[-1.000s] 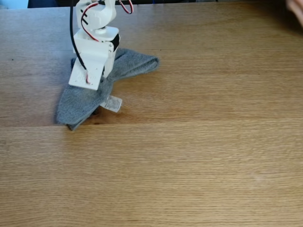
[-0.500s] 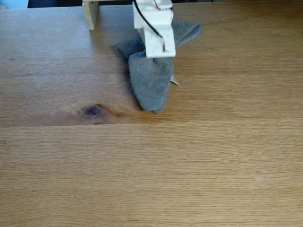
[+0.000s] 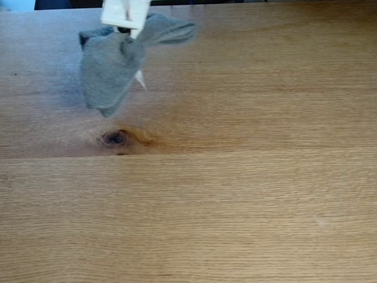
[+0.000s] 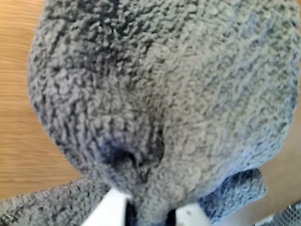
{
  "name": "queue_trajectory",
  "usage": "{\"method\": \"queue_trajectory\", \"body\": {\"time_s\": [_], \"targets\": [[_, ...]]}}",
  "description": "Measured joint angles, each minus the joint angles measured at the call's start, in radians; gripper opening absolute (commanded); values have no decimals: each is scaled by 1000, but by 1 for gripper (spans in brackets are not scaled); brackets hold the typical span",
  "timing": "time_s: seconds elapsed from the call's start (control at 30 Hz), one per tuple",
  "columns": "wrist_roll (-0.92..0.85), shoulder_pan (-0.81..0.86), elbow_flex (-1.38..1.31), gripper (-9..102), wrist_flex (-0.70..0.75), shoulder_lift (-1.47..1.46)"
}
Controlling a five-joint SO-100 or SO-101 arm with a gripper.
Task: Clean the area in front of the robot
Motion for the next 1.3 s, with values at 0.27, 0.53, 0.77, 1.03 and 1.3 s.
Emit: {"method": "queue_trajectory", "body": {"time_s": [0.27, 0.53, 0.77, 1.03, 1.3], "targets": [[-141, 242, 0, 0, -89, -178], [-137, 344, 0, 0, -258, -394], [-138, 371, 0, 3, -393, -509], [-133, 348, -2, 37, -476, -578], [-71, 348, -2, 40, -520, -554]]}}
